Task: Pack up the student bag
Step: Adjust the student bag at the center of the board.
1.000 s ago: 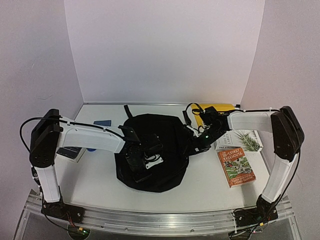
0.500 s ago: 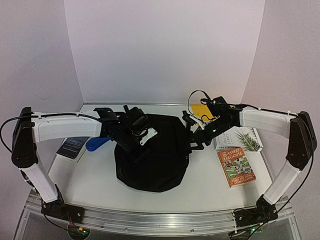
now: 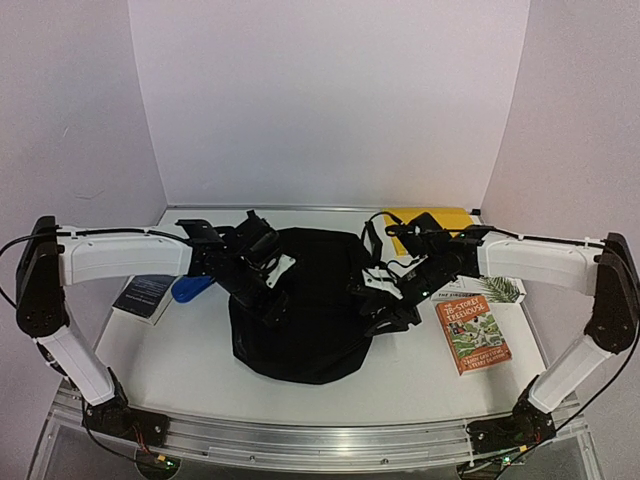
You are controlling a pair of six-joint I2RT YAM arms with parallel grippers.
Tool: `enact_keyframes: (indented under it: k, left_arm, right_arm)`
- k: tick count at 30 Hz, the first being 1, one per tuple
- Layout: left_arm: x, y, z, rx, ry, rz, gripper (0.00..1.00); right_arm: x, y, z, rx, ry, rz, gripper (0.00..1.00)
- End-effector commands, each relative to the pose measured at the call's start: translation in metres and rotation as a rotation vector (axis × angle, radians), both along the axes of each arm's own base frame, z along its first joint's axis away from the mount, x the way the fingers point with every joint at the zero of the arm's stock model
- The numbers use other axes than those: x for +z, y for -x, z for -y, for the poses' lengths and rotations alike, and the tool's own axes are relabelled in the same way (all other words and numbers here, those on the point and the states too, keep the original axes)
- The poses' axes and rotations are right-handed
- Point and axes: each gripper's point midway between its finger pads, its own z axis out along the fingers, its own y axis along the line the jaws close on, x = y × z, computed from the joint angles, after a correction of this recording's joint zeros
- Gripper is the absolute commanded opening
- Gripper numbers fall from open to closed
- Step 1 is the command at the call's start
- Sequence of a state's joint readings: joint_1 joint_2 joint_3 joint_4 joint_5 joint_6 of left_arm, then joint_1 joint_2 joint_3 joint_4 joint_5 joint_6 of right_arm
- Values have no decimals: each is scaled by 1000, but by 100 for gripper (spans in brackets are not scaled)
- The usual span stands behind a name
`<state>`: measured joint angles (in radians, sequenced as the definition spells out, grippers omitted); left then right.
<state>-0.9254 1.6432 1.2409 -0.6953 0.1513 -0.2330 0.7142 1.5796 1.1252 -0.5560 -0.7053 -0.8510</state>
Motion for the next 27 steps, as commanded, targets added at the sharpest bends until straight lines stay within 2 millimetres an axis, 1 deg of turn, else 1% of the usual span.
enact_keyframes:
  k: [1,8,10,13,18,20,22,24,27]
  left_arm:
    - [27,-8,-2,79,103,29,49]
    - [27,-9,-6,96,95,35,49]
    - [27,-9,-7,98,91,39,49]
    - [26,-10,-8,97,86,40,49]
    - [25,-11,-8,94,77,43,49]
    - [25,-12,-10,96,71,48,48]
    - [25,-13,-11,101,71,49,48]
    - [26,-14,-12,103,73,51,48]
    - [26,-14,-12,103,73,49,47]
  right_arm:
    - [-22,-1,-1,85,56,72,49]
    - [-37,-3,-3,112,96,82,46]
    - [-40,-4,-5,113,105,86,43]
    - [-44,-10,-8,102,116,93,39]
    - [-48,-15,-9,85,129,110,37]
    - [-51,-17,-9,83,142,117,34]
    - [-52,-20,-9,74,147,121,30]
    - [-47,-23,-12,58,140,123,23]
    - [-36,-29,-17,22,123,122,9]
